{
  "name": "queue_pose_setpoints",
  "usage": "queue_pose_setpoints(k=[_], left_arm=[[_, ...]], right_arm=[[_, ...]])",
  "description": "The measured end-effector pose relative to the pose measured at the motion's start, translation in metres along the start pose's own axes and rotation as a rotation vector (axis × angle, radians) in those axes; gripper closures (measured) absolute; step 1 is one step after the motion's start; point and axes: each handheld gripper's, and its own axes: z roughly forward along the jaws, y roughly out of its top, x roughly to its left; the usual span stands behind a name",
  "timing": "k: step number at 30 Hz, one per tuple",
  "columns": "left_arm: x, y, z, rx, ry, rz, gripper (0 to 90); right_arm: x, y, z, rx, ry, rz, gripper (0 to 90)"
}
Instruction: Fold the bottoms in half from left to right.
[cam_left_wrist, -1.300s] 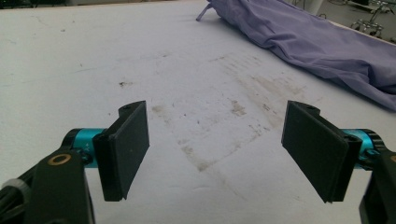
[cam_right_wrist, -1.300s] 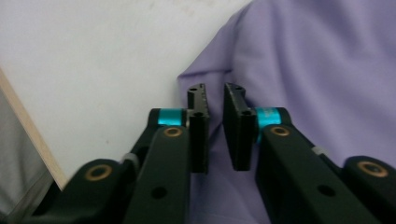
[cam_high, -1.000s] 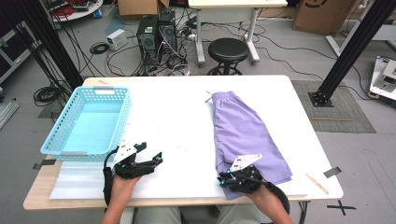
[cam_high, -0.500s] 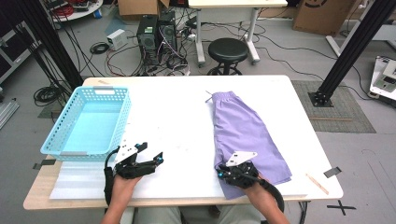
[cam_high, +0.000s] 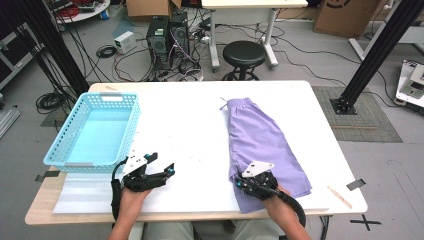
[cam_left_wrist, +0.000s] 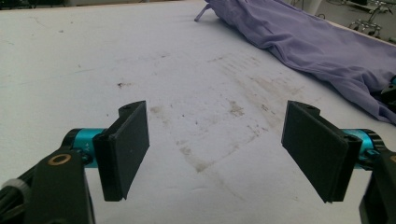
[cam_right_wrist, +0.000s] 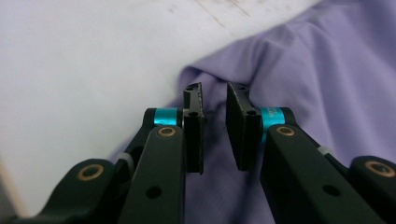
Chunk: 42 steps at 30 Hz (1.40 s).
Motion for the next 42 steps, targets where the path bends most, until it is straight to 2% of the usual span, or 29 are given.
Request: queue_pose_setpoints(k=[1,3,5,6,7,10,13,15,16,21,22,23,24,25,26,27,29,30,31,32,33,34,35,37,38,39,40,41,42], left_arm=[[0.000,0.000,0.000,-0.001,0.001,-0.002,23.3],[-0.001,0.000,0.000,-0.005,0.001,-0.003,23.2],[0.000,0.000,0.000,-0.005,0.001,-0.003,23.3],[0.000,0.000,0.000,-0.004,0.001,-0.005,23.2],[0.000,0.000,0.001,-0.003,0.000,-0.003,23.3],[0.000,0.000,0.001,-0.002,0.000,-0.001,23.3],[0.000,0.000,0.001,-0.002,0.000,-0.002,23.3],[0.000,0.000,0.001,-0.001,0.001,-0.003,23.2],[0.000,0.000,0.001,-0.002,0.000,-0.003,23.3],[-0.001,0.001,0.002,-0.001,-0.006,-0.002,23.2],[-0.001,0.001,0.002,-0.001,-0.009,0.002,23.3],[-0.001,0.001,0.002,-0.001,-0.009,0.002,23.2],[-0.001,0.001,0.002,-0.001,-0.008,0.000,23.3],[-0.001,0.001,0.002,-0.001,-0.008,0.000,23.2],[-0.001,0.000,0.002,-0.004,-0.007,-0.004,23.2],[0.000,0.001,0.001,-0.001,-0.006,-0.001,23.3],[0.000,0.001,0.001,-0.005,-0.005,-0.008,23.2],[0.000,0.001,0.001,-0.005,-0.005,-0.008,23.3],[0.001,0.001,0.000,-0.005,-0.006,-0.004,23.2],[0.000,0.001,0.000,-0.007,-0.007,-0.004,23.2],[0.000,0.001,0.000,-0.010,-0.007,-0.006,23.3],[0.000,0.001,0.000,-0.010,-0.007,-0.006,23.3],[0.000,0.001,0.000,-0.010,-0.008,-0.004,23.3],[0.000,0.001,0.001,-0.008,-0.009,-0.005,23.2],[0.000,0.001,0.001,-0.007,-0.009,-0.005,23.3],[0.000,0.001,0.001,-0.006,-0.010,-0.004,23.2],[0.001,0.001,0.001,-0.005,-0.011,-0.003,23.2],[0.001,0.001,0.001,-0.006,-0.011,-0.003,23.2],[0.001,0.001,0.001,-0.006,-0.008,-0.004,23.3]], right_arm=[[-0.001,-0.002,-0.003,0.004,-0.017,0.001,77.7],[-0.003,-0.003,-0.005,0.005,-0.014,0.017,75.0],[-0.009,-0.007,-0.009,-0.040,0.033,0.064,72.0],[-0.011,-0.008,-0.014,-0.060,0.032,0.075,72.0],[-0.015,-0.011,-0.023,-0.095,0.011,0.093,72.3],[-0.022,-0.015,-0.033,-0.084,-0.043,0.116,72.7],[-0.024,-0.020,-0.040,-0.082,-0.051,0.125,72.7],[-0.024,-0.021,-0.040,-0.075,-0.047,0.122,72.7],[-0.023,-0.022,-0.038,-0.045,-0.063,0.107,71.6],[-0.026,-0.024,-0.028,-0.021,-0.067,0.105,68.2],[-0.027,-0.023,-0.023,-0.008,-0.052,0.114,75.3],[-0.027,-0.023,-0.023,-0.008,-0.052,0.114,75.3],[-0.026,-0.020,-0.021,-0.006,-0.020,0.096,87.0],[-0.026,-0.020,-0.021,-0.006,-0.020,0.096,87.0],[-0.023,-0.018,-0.020,-0.005,-0.019,0.066,90.0],[-0.018,-0.012,-0.021,-0.012,0.007,0.035,90.0],[-0.014,-0.007,-0.022,-0.024,0.017,0.025,90.0],[-0.013,-0.005,-0.024,-0.035,0.017,0.016,87.7],[-0.012,-0.002,-0.025,-0.050,0.007,0.016,74.3],[-0.012,-0.002,-0.025,-0.050,0.007,0.016,74.3],[-0.014,0.000,-0.027,-0.056,-0.037,0.021,67.0],[-0.014,0.000,-0.027,-0.056,-0.037,0.021,67.0],[-0.017,0.000,-0.023,-0.032,-0.074,0.013,61.3],[-0.019,0.000,-0.020,-0.010,-0.078,0.008,61.6],[-0.021,0.000,-0.012,0.034,-0.070,0.004,76.7],[-0.021,0.000,-0.009,0.044,-0.048,-0.001,84.3],[-0.021,0.000,-0.009,0.044,-0.048,-0.001,84.3],[-0.020,0.002,-0.008,0.043,-0.036,-0.010,89.7],[-0.017,0.008,-0.007,0.019,0.001,-0.005,89.7]])
